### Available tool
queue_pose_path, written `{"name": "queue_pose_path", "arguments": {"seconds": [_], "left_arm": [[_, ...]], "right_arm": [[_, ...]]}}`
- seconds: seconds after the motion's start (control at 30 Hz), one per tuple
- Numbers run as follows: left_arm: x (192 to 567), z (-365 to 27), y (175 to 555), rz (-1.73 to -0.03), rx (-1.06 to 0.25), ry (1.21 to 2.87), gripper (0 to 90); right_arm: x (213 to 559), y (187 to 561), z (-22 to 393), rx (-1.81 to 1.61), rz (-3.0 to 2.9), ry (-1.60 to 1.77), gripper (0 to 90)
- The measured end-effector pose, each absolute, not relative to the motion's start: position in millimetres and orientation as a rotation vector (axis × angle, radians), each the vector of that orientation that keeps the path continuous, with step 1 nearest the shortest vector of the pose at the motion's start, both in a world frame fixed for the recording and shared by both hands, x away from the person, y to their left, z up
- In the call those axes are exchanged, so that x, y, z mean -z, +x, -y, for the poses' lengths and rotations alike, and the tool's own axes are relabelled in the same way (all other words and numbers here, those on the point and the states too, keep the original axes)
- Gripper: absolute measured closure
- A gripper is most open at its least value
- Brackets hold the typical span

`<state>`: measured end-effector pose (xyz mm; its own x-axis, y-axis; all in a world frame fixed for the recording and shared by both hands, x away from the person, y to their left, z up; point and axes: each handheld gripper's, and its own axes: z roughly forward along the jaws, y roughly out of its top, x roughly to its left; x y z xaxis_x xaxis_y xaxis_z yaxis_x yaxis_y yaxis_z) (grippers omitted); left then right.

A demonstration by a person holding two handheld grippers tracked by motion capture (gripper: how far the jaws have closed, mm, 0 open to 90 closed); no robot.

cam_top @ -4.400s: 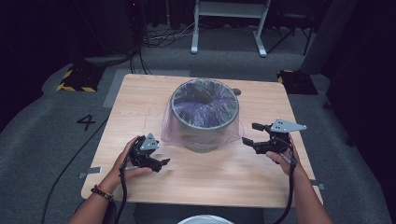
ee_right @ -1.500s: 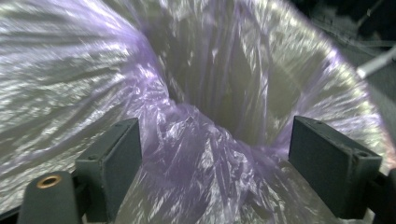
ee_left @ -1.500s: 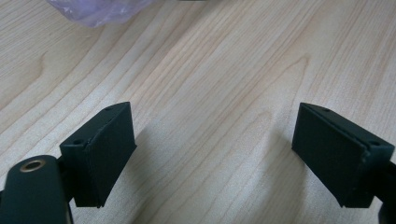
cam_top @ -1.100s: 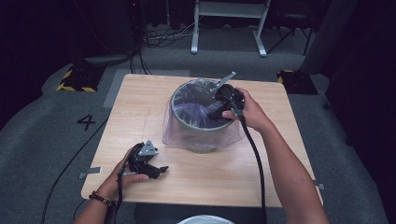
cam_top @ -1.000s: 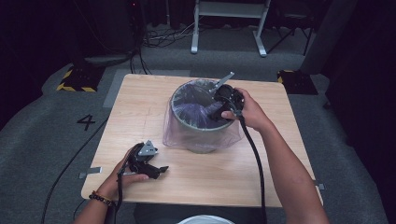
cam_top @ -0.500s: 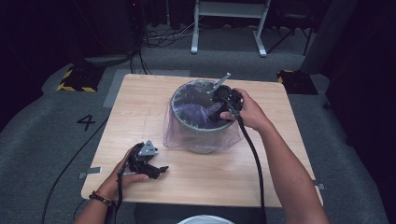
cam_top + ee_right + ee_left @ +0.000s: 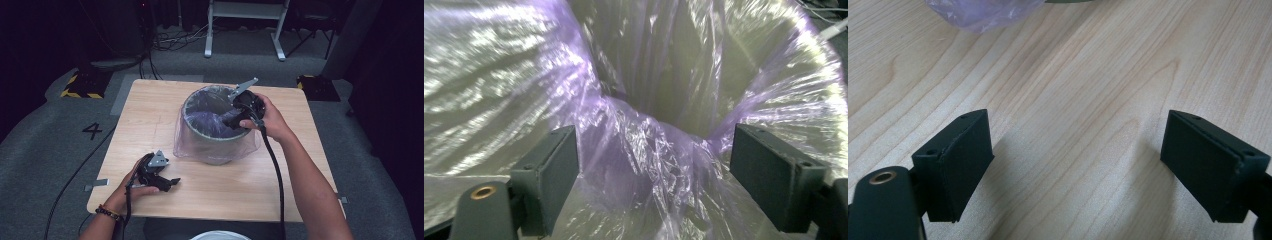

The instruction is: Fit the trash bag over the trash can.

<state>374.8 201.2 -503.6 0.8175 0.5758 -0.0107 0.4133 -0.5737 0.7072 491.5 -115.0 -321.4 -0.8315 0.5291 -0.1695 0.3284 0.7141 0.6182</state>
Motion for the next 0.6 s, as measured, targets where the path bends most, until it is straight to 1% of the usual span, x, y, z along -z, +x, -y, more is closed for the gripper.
{"name": "queue_pose_path", "arguments": {"seconds": [0.6], "left_arm": [[503.6,-201.2,374.8,-0.722,-0.285,2.262,13.0]], "right_arm": [[317.3,481.8,124.9,-0.988,-2.562,0.611,19.4]]}}
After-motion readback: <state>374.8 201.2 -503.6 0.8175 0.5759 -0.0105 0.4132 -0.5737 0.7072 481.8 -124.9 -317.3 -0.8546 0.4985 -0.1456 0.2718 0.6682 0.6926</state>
